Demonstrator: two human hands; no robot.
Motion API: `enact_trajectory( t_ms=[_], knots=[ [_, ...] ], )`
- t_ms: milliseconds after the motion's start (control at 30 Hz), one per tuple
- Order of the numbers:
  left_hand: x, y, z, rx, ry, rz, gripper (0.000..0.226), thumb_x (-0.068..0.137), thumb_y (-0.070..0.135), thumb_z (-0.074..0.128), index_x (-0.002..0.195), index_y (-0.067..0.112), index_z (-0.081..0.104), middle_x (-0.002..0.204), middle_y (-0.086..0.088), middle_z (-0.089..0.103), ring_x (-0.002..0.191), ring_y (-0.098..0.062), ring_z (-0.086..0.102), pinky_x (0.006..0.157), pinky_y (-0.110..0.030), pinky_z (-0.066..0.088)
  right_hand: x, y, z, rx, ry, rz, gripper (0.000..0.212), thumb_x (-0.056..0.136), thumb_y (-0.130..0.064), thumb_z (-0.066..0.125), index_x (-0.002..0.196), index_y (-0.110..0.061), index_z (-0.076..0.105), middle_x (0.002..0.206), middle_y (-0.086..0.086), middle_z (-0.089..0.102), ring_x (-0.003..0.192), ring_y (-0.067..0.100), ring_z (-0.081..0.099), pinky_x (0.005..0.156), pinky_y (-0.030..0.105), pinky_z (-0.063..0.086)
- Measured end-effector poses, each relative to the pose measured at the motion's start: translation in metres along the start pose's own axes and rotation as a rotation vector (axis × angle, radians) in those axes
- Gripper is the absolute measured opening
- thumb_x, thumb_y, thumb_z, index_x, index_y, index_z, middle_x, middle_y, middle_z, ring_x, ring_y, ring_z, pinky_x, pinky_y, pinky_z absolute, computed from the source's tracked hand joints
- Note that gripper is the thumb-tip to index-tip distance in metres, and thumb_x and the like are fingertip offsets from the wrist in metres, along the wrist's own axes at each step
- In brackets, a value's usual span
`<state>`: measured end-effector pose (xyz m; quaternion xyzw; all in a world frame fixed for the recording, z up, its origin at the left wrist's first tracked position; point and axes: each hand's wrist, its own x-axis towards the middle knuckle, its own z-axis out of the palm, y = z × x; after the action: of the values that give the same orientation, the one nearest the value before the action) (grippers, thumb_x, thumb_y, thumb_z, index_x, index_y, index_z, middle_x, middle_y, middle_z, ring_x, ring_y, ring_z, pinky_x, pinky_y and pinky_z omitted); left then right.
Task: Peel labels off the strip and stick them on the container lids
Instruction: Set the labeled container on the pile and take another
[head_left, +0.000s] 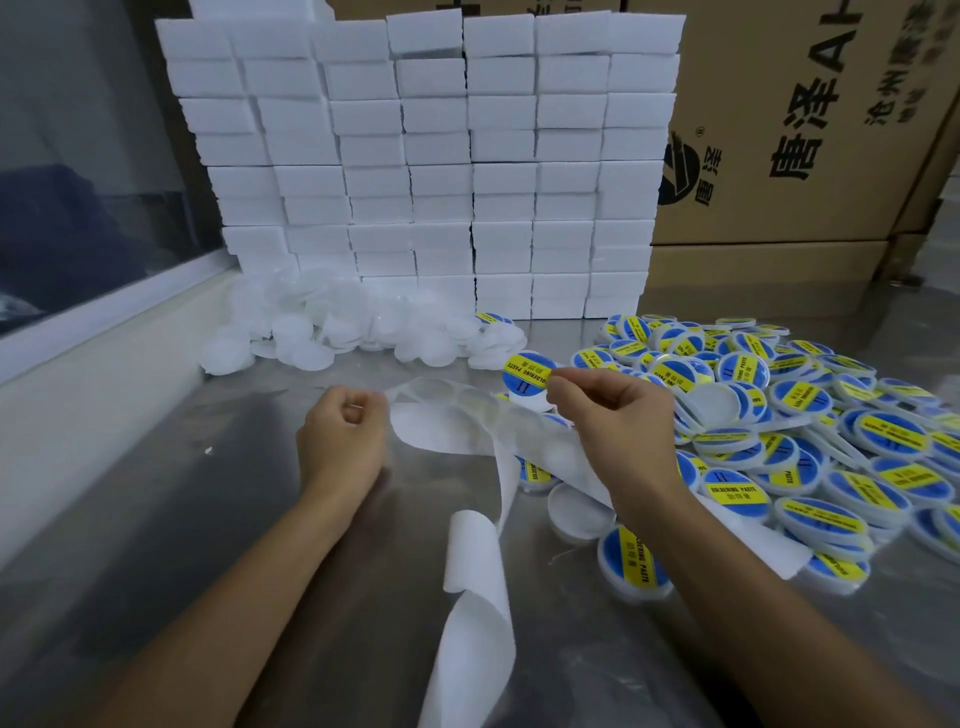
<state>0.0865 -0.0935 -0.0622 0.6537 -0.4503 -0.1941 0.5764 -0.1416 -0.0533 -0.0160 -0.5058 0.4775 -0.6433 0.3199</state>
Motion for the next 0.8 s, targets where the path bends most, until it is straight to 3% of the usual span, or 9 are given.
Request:
enact_trajectory(
  t_ms=[67,167,300,467,567,633,800],
  knots=[
    [0.014,0.003,0.006,0.072,-0.012,0.020,0.012,0.088,0.031,0.061,0.077,0.027,0.058,0.078,0.008,0.064,0.074,-0.014,0.062,0.060,-0.026,0.044,0.001,0.001,0.001,-0.035,0.009,-0.088,0.016,0.081,-0.005,0.073,0.087,-0.019,0.075,0.074,-0.010,0.074,0.071,0.002,0.069,0.066,0.012,0.053],
    [0.041,0.013,0.018,0.145,0.012,0.060,0.008,0.089,0.024,0.060,0.081,0.024,0.059,0.081,0.007,0.064,0.078,-0.016,0.061,0.066,-0.028,0.044,0.003,0.006,0.001,-0.176,0.014,-0.227,0.022,0.083,-0.004,0.072,0.102,-0.015,0.072,0.079,-0.011,0.070,0.072,0.003,0.066,0.068,0.010,0.050],
    [0.082,0.029,0.040,0.305,-0.039,0.145,0.007,0.088,0.027,0.064,0.092,0.021,0.065,0.095,-0.001,0.068,0.087,-0.021,0.061,0.077,-0.031,0.048,0.005,0.011,-0.001,-0.287,0.043,-0.367,0.015,0.085,-0.004,0.070,0.094,-0.015,0.074,0.083,-0.011,0.069,0.075,0.003,0.064,0.067,0.009,0.047],
    [0.118,0.038,0.074,0.551,-0.304,0.172,0.060,0.074,0.033,0.080,0.127,0.015,0.059,0.131,-0.012,0.058,0.120,-0.029,0.054,0.100,-0.036,0.044,0.009,0.013,-0.006,-0.305,0.056,-0.359,0.005,0.085,-0.010,0.072,0.089,-0.014,0.072,0.081,-0.008,0.069,0.076,0.005,0.064,0.069,0.019,0.052],
    [0.127,0.036,0.092,0.704,-0.426,0.205,0.077,0.073,0.037,0.081,0.139,0.014,0.049,0.145,-0.013,0.046,0.134,-0.029,0.043,0.109,-0.037,0.037,0.009,0.013,-0.007,-0.308,0.055,-0.370,0.003,0.085,-0.012,0.072,0.088,-0.014,0.073,0.083,-0.007,0.069,0.077,0.005,0.064,0.069,0.021,0.052],
    [0.130,0.032,0.101,0.783,-0.459,0.206,0.071,0.072,0.038,0.080,0.134,0.016,0.055,0.143,-0.011,0.048,0.132,-0.030,0.044,0.106,-0.037,0.040,0.009,0.013,-0.006,-0.309,0.052,-0.373,0.003,0.085,-0.012,0.072,0.087,-0.015,0.072,0.087,-0.005,0.068,0.078,0.004,0.064,0.068,0.018,0.051],
    [0.127,0.033,0.108,0.836,-0.328,0.313,0.021,0.076,0.023,0.076,0.095,0.014,0.074,0.112,-0.011,0.063,0.111,-0.032,0.055,0.091,-0.044,0.050,0.010,0.013,-0.005,-0.263,0.027,-0.320,0.003,0.085,-0.015,0.074,0.087,-0.017,0.072,0.101,0.001,0.062,0.078,0.001,0.065,0.062,0.013,0.047]
  ],
)
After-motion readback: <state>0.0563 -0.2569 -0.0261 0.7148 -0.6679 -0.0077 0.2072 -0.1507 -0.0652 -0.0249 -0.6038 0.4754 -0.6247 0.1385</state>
